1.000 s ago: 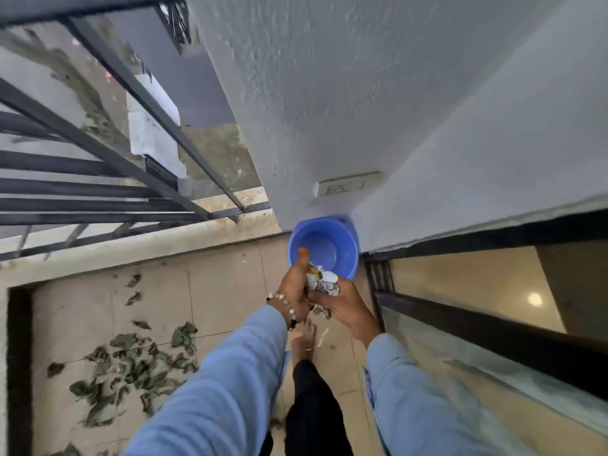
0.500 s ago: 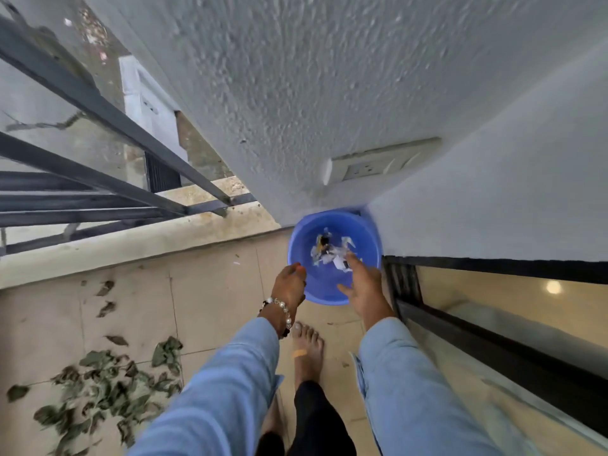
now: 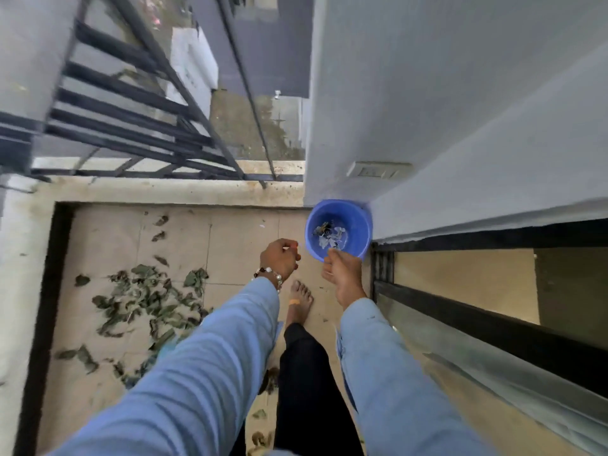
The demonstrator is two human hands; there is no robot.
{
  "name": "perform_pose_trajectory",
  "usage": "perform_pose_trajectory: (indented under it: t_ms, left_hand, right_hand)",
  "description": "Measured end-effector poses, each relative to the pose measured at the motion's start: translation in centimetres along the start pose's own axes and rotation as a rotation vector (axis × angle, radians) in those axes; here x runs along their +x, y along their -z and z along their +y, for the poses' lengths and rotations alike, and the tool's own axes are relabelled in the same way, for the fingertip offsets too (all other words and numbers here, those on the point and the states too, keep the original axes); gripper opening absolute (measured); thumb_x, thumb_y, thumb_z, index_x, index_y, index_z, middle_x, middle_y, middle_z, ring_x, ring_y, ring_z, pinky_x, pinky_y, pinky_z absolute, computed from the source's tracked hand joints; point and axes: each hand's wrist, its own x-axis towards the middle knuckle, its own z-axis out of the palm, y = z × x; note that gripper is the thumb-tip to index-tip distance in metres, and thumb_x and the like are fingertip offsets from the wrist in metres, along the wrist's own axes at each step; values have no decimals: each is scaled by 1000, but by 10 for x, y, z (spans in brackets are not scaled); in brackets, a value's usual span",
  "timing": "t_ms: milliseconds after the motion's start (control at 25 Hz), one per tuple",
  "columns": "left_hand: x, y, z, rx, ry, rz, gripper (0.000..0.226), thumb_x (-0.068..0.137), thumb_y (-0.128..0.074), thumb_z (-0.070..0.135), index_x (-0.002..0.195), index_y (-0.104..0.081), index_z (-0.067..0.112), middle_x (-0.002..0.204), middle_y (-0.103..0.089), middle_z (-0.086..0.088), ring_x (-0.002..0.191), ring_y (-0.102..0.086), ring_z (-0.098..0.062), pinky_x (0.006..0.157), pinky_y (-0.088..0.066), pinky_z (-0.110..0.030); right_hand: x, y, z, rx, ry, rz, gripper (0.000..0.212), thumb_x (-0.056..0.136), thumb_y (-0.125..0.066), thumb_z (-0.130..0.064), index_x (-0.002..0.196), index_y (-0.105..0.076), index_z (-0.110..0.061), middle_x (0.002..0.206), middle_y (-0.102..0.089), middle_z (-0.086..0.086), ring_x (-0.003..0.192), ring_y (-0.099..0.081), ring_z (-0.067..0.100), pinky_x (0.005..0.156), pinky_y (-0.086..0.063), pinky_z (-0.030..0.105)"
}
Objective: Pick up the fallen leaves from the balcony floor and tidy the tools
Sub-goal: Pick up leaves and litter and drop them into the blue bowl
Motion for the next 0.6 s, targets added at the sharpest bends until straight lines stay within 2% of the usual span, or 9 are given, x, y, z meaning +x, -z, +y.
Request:
perform_pose_trajectory:
  t_ms: [40, 120, 200, 320, 440, 520, 600]
  left_hand:
    - [-19, 17, -2, 88, -73, 17, 24, 96, -49, 16, 113, -65, 9, 85, -70, -8, 80, -65, -28, 69, -53, -32]
    - [-52, 51, -11, 251, -174, 48, 24, 94, -50, 15, 111, -67, 14, 94, -73, -10, 93, -65, -27, 84, -48, -29]
    - [-79, 86, -28, 277, -186, 110, 24, 94, -51, 16, 111, -67, 17, 96, -73, -11, 98, -64, -28, 86, -46, -29]
    - [-122, 144, -73, 194, -155, 255, 23, 94, -51, 16, 112, -66, 16, 96, -72, -14, 99, -63, -29, 84, -46, -30]
    - [-167, 201, -145, 119, -95, 379, 26, 96, -49, 17, 117, -64, 13, 103, -70, -15, 101, -62, -30, 85, -48, -33]
    - [-197, 229, -192, 71, -66, 446, 27, 96, -49, 16, 118, -63, 11, 108, -69, -15, 103, -62, -31, 86, -48, -34]
    - [-234, 260, -254, 16, -6, 545, 28, 96, -48, 17, 120, -63, 13, 112, -68, -13, 104, -62, -32, 86, -49, -34]
  right_hand:
    - [-22, -5, -6, -158, 86, -21, 20, 91, -53, -15, 71, -56, -15, 63, -49, 2, 62, -46, 19, 58, -44, 31]
    - [-59, -21, -15, -481, 258, -92, 21, 90, -54, -18, 70, -59, -13, 66, -53, 3, 69, -49, 21, 67, -44, 35]
    - [-93, -43, -18, -698, 398, -189, 17, 92, -53, -18, 79, -63, -11, 76, -57, 4, 77, -52, 20, 71, -39, 29]
    - [-145, -88, -8, -962, 597, -325, 20, 93, -55, -23, 98, -68, -8, 94, -67, 7, 90, -59, 22, 75, -36, 21]
    - [-207, -139, 27, -1162, 749, -456, 21, 93, -56, -24, 99, -69, -8, 102, -69, 9, 99, -60, 25, 80, -40, 25]
    - [-244, -168, 59, -1247, 829, -547, 20, 93, -55, -22, 99, -68, -7, 102, -70, 11, 100, -60, 28, 85, -42, 29]
    - [-289, -201, 107, -1353, 915, -669, 20, 93, -54, -19, 100, -68, -6, 102, -70, 11, 98, -61, 27, 85, -43, 29]
